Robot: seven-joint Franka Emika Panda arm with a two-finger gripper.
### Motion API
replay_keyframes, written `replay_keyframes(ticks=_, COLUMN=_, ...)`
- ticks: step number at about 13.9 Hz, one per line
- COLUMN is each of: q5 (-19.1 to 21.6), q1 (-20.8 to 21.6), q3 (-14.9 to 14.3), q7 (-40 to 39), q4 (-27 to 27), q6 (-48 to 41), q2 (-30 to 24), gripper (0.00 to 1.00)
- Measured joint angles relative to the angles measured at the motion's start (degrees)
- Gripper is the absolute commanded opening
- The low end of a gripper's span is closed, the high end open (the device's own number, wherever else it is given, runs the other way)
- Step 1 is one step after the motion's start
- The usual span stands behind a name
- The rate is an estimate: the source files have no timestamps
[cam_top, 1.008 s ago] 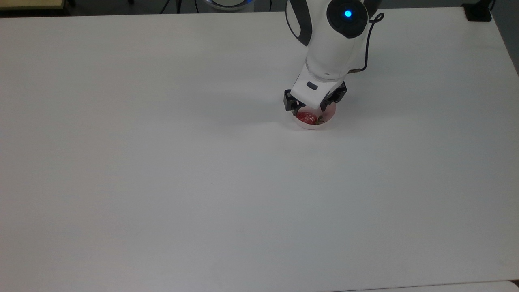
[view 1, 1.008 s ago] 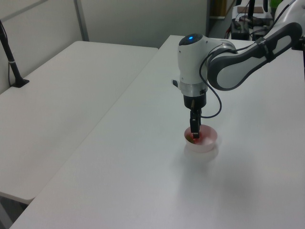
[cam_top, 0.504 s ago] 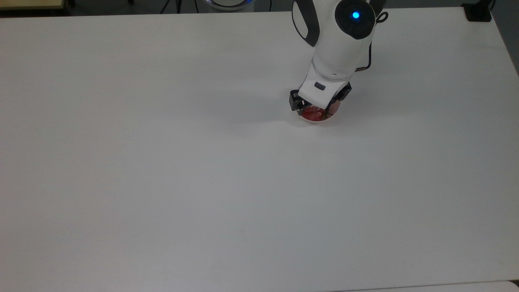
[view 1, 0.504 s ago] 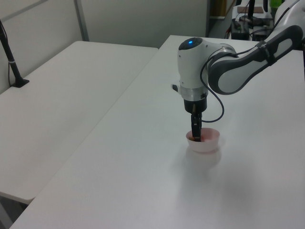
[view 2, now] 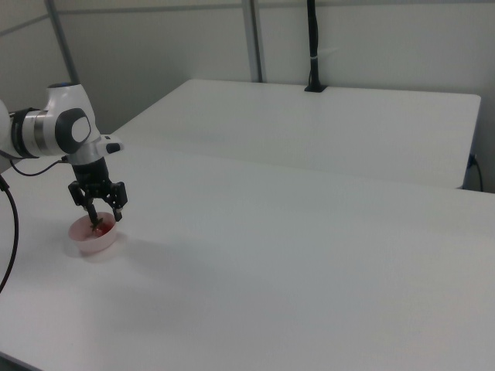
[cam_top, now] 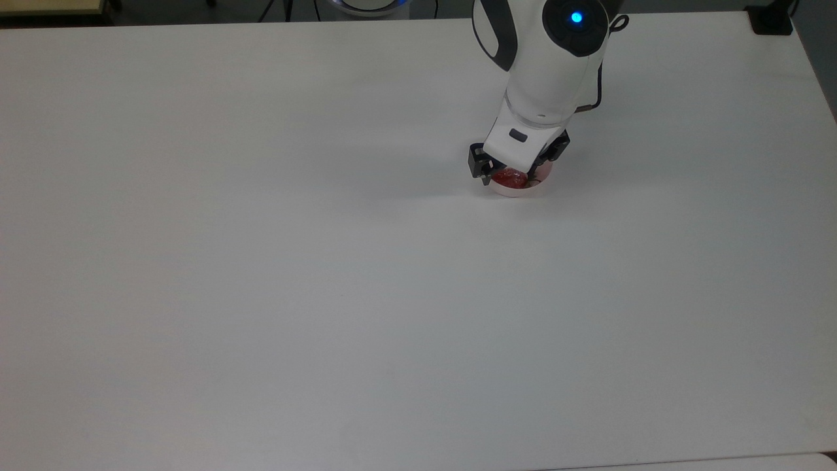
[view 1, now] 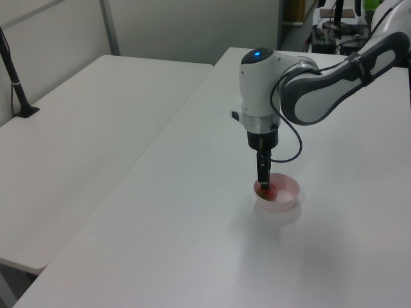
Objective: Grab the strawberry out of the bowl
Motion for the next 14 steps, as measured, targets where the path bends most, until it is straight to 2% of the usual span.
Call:
replay_keyframes(ticks=7, q5=0.0, q1=0.4, q3=0.1, q7=-2.4, q4=0.3, q6=-2.9, q2=-1.6, gripper=0.75)
replay_keyframes(ticks=14, q5=0.0, q1=2.4, q3=0.2, q7=-2.5, q4=-0.4, q6=-3.0, q2=-0.7, gripper=0.75)
